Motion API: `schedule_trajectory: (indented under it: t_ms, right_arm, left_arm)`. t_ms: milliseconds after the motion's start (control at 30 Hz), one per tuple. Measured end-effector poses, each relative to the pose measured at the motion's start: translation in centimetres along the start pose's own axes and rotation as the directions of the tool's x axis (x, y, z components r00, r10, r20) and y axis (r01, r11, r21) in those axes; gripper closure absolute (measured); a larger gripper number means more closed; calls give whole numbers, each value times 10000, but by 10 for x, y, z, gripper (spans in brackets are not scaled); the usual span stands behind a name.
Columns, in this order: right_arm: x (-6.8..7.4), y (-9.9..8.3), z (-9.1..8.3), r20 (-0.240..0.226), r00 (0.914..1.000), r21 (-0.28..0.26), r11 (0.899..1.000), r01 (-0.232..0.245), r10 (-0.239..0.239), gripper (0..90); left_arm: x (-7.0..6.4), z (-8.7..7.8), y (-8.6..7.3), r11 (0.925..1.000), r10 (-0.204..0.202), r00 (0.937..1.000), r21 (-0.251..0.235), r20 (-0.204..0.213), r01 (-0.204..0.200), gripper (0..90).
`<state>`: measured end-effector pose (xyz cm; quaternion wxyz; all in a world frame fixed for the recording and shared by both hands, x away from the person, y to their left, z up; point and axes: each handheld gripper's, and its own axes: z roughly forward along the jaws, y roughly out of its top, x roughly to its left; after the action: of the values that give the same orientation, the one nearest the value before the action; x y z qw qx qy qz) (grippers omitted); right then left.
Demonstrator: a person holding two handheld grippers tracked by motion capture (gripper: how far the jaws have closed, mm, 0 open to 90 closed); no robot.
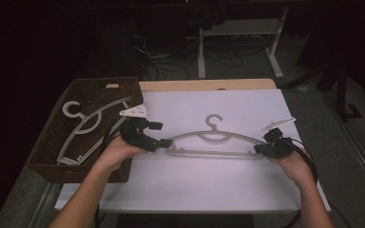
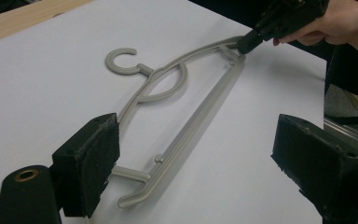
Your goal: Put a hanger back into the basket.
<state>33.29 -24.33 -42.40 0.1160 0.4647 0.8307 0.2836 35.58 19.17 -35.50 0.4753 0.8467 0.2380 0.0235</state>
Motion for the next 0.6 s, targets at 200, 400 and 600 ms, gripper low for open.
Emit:
schedule_trajectory:
  t_ms: [200,400,600]
  right_arm:
    - [-1,-8,2,-41,10000,1,10000,-44,44,895]
    - [-1,-9,8,-53,10000,324,9995,-52,54,895]
    - [-1,-11,12,-128,9999,579,9983,-60,67,895]
  left_arm:
    - [0,0,0,10000,3,10000,14,4,-3,145]
    - [-1,4,2,10000,-67,9998,29,-198,67,145]
    - [-6,28,8,9989,216,9993,426,-293,-204,146]
